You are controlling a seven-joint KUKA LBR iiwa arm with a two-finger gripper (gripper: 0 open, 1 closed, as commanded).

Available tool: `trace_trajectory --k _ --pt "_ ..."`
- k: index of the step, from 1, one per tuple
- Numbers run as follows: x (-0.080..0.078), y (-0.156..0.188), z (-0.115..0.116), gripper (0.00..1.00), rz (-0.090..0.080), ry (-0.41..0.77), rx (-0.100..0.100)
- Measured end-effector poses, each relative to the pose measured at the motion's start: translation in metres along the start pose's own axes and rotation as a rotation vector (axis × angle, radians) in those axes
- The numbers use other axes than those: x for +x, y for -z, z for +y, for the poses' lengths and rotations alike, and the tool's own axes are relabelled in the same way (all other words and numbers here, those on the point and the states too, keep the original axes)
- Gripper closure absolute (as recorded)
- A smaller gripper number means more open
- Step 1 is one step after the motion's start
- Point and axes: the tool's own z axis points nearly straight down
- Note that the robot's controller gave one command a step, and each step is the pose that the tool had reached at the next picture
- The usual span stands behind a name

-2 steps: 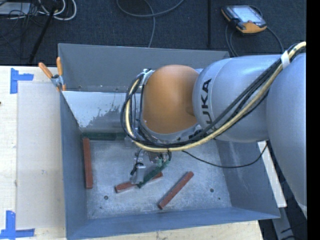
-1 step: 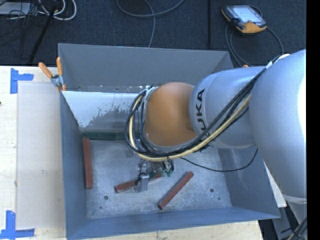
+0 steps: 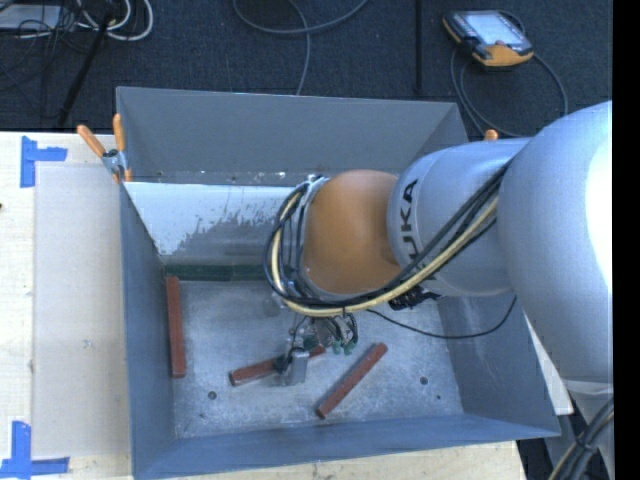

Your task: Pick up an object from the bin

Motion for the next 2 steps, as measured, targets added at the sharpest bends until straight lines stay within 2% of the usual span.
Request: trace_trajectory --k 1,2 --pt "0.0604 -0.0126 0.0456 1.0 -0.008 0.275 0.0" --pt "0.0603 -0.0126 0.0453 1.0 -0.008 0.273 -0.001"
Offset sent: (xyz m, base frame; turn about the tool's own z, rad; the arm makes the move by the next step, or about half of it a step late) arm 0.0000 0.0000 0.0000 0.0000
